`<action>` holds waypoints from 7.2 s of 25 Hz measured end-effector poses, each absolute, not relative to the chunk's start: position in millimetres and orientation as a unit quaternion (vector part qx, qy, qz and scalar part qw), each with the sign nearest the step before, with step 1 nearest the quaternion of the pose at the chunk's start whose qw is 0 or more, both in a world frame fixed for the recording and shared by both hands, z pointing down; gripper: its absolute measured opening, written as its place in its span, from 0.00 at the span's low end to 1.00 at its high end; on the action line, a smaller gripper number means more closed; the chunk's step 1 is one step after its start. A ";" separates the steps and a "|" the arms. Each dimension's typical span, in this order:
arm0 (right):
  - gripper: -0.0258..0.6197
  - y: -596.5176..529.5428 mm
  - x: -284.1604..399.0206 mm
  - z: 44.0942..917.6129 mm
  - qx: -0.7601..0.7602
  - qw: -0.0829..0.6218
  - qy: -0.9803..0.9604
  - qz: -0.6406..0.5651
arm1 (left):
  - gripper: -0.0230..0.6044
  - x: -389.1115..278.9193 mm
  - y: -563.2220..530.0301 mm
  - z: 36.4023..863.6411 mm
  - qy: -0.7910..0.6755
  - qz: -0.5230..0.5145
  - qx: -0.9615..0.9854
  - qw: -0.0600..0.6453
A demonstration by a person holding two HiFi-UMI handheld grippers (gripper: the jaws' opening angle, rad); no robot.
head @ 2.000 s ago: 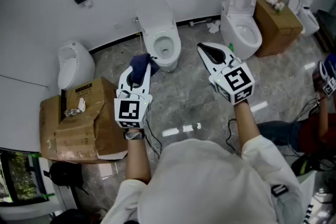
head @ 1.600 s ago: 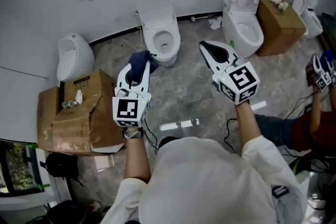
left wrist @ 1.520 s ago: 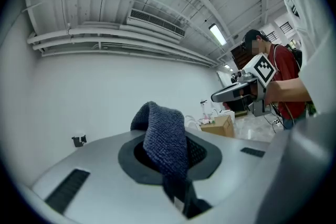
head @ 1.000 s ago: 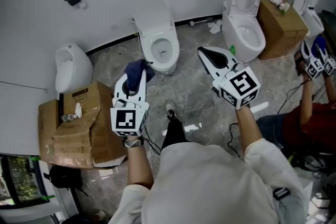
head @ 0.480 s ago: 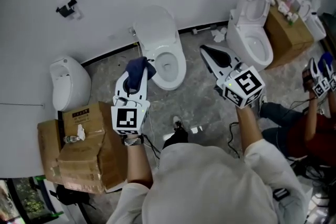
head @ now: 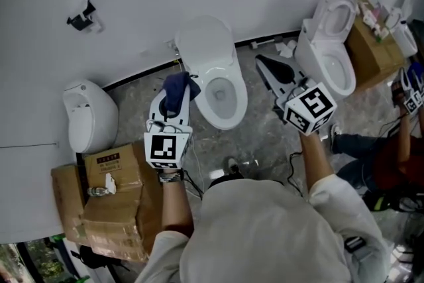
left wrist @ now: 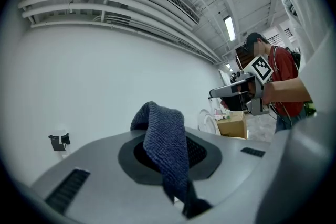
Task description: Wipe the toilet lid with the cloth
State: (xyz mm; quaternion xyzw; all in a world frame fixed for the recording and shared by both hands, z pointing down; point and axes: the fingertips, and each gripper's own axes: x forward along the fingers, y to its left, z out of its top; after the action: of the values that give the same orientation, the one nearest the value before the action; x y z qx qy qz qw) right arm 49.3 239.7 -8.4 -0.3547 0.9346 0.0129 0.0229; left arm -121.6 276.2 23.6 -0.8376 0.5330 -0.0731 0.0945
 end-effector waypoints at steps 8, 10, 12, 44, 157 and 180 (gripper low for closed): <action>0.08 181.5 22.9 0.4 -0.351 0.029 0.936 0.002 | 0.11 -146.5 207.5 37.3 0.524 -0.077 -0.844 0.084; 0.08 172.3 22.0 6.6 -0.356 0.027 0.934 -0.006 | 0.11 -149.7 193.1 42.9 0.525 -0.078 -0.844 0.081; 0.08 161.9 23.0 14.3 -0.364 0.021 0.931 -0.014 | 0.11 -152.9 181.0 50.4 0.527 -0.079 -0.843 0.076; 0.09 -120.3 -8.9 235.2 -0.353 -0.074 0.932 -0.039 | 0.11 -203.4 -117.8 289.3 0.572 -0.117 -0.811 -0.013; 0.09 -186.1 88.6 395.6 -0.397 -0.119 0.897 -0.154 | 0.12 -8.3 -233.9 524.2 0.496 -0.164 -0.851 -0.056; 0.09 -190.9 48.5 429.6 -0.364 -0.142 0.905 -0.166 | 0.12 -115.3 -207.3 580.2 0.533 -0.218 -0.812 -0.093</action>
State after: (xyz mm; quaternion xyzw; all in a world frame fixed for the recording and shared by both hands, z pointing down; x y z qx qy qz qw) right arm 48.5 -190.9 429.6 -0.3644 0.9052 -0.1663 -0.1422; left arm -115.3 -207.3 580.2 -0.8120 0.5334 -0.2180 -0.0929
